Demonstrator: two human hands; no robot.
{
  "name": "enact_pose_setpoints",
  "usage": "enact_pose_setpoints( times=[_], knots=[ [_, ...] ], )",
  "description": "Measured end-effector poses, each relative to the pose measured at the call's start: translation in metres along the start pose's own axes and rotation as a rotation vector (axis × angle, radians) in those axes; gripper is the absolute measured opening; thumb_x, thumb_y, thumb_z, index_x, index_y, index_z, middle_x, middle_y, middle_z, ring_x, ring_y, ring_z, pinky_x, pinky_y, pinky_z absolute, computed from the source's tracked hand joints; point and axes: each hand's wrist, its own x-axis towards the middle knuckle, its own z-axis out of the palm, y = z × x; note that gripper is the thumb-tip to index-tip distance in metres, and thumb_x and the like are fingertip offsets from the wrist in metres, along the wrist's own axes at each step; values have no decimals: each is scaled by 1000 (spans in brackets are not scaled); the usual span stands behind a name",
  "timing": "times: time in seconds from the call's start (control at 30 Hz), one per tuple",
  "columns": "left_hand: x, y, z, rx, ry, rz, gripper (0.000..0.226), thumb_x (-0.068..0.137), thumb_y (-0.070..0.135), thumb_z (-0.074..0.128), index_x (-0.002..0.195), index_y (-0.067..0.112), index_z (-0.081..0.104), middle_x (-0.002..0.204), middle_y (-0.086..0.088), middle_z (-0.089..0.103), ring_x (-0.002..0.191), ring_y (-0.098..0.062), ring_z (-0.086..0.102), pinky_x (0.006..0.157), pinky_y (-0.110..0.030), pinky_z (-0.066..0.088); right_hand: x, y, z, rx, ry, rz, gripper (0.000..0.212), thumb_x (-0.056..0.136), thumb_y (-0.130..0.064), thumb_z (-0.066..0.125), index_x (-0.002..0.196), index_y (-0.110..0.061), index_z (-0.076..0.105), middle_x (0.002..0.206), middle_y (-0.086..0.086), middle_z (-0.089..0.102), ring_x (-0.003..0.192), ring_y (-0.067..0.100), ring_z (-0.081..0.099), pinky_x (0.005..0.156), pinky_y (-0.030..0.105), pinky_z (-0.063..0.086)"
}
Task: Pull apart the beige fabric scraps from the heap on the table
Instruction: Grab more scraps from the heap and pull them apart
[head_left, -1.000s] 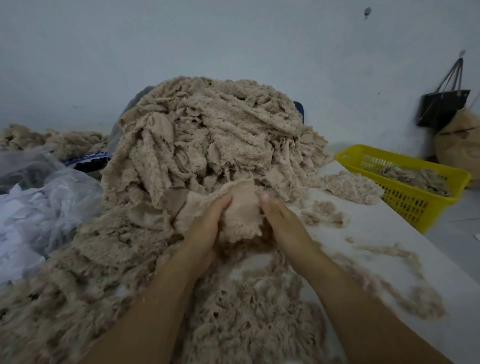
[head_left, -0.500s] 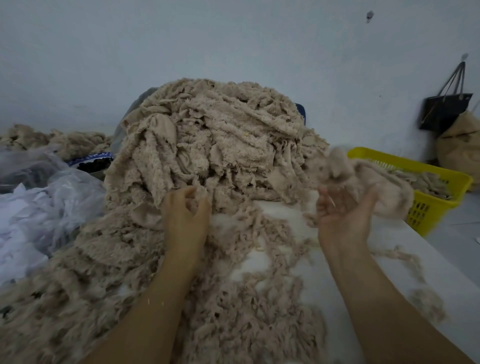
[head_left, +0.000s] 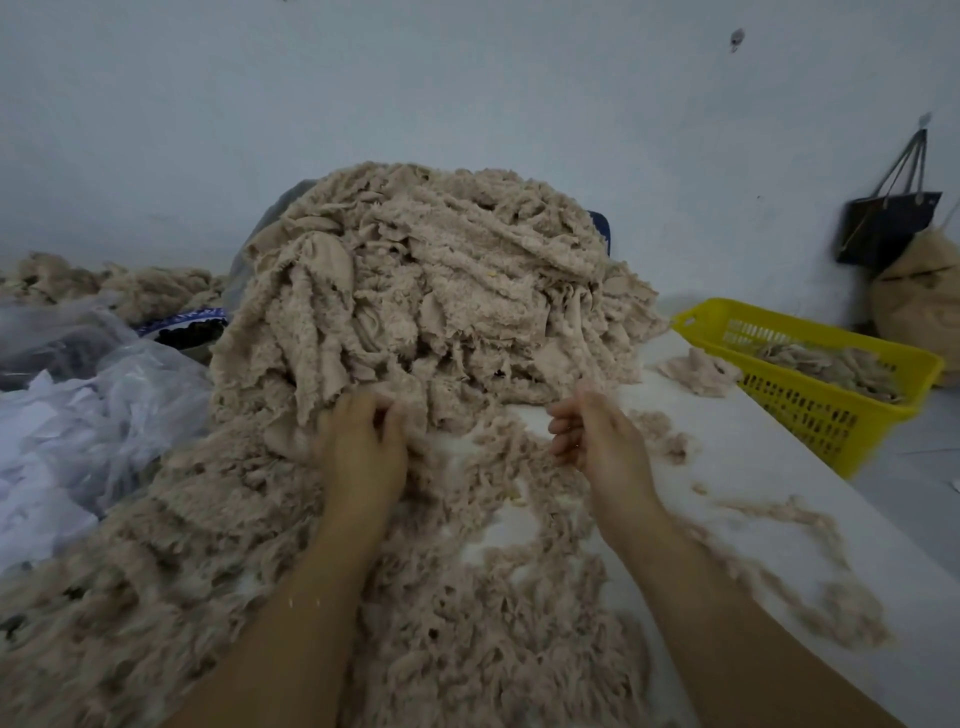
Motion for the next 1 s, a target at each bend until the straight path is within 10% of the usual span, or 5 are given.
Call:
enact_pose_setpoints(
  times=[0.13, 0.33, 0.6, 0.8, 1.0],
  knots=[
    [-21, 47, 4, -182, -112, 406, 14, 100, 9, 54, 87, 12, 56, 88, 17, 47, 81, 1, 45, 74, -10, 35, -8, 4, 12, -68, -312, 127, 52, 88, -62, 51, 95, -16, 76, 88, 6, 76, 80, 19, 73, 65, 25, 56],
    [-46, 70, 20, -278, -471, 592, 15, 98, 15, 54, 93, 4, 63, 96, 1, 56, 91, -7, 50, 79, -12, 37, -9, -4, 9, 235, -428, 362, 38, 88, -48, 54, 77, -22, 79, 77, 2, 73, 76, 11, 72, 63, 24, 56],
    [-45, 59, 25, -296, -408, 588, 21, 96, 19, 58, 90, 3, 70, 95, -5, 62, 93, -13, 56, 85, -27, 46, -5, -4, 9, 250, -361, 354, 35, 92, -35, 59, 106, -4, 65, 95, 13, 72, 85, 18, 73, 66, 28, 58],
    [-24, 37, 29, -452, -200, -217, 30, 96, 44, 59, 85, 16, 57, 77, 4, 59, 67, -7, 53, 64, -18, 43, -1, -2, 6, 247, -284, 237, 48, 95, -44, 50, 136, -19, 53, 121, 6, 71, 112, 22, 68, 94, 39, 54],
    [1, 17, 17, -1445, -277, -801, 32, 86, 24, 67, 55, 16, 63, 48, 6, 40, 35, -3, 34, 32, -15, 28, -11, 2, 8, -251, -420, 180, 40, 75, -78, 56, 106, -55, 67, 119, -26, 67, 103, -12, 62, 86, 14, 49]
  ],
)
